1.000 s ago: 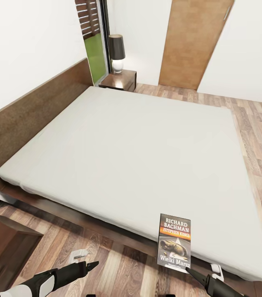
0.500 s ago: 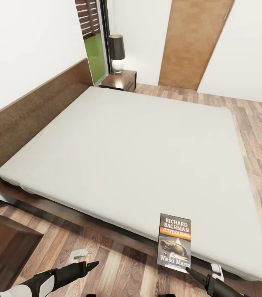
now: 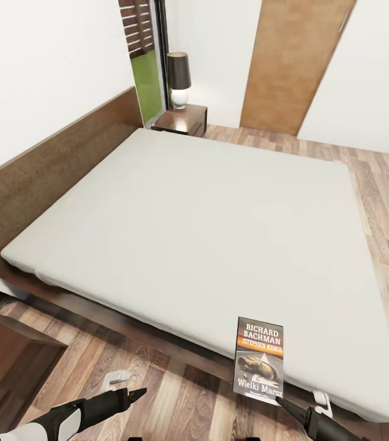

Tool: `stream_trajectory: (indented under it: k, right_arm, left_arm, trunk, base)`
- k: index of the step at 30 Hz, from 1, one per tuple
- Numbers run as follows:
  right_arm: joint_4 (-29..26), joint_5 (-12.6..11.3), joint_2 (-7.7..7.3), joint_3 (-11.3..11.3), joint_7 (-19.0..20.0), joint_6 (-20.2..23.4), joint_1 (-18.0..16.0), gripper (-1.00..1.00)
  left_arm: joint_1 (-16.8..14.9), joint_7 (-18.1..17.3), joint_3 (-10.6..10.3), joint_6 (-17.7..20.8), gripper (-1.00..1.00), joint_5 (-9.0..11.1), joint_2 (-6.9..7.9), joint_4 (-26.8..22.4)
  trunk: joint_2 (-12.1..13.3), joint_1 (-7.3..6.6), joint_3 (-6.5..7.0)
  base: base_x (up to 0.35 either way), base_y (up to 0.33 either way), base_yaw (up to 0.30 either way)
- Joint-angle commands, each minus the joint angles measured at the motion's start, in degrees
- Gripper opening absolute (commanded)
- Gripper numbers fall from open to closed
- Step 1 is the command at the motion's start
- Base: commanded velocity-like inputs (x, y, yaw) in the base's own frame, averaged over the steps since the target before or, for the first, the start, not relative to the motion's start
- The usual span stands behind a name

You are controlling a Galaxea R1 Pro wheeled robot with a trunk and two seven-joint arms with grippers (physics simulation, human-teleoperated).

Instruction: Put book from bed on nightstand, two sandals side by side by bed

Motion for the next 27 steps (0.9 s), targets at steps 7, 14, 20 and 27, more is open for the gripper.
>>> stream_trajectory:
  k: [7,14,20,27]
  right_arm:
    - [0.0,-0.1,0.00,-0.1,0.2,0.5,0.0,-1.00]
    - [0.0,-0.1,0.00,-0.1,0.2,0.5,0.0,-1.00]
    - [0.0,-0.1,0.00,-0.1,0.0,0.5,0.0,-1.00]
    - [0.0,-0.1,-0.01,-0.1,-0.1,0.5,0.0,-1.00]
  left_arm:
    - [0.0,-0.1,-0.5,0.1,1.00,0.6,0.02,0.0]
    - [0.0,-0.1,-0.5,0.2,1.00,0.6,0.02,0.0]
    - [0.0,-0.1,-0.5,0.2,1.00,0.5,0.02,0.0]
    - [0.0,-0.1,-0.5,0.2,1.00,0.6,0.02,0.0]
  trunk:
    - [0.0,0.01,0.31]
    - [0.0,0.01,0.41]
    - [0.0,0.01,0.42]
    - [0.0,0.01,0.42]
  base:
    - [0.000,0.000,0.223]
    - [0.000,0.000,0.130]
    - [0.000,0.000,0.230]
    - [0.000,0.000,0.260]
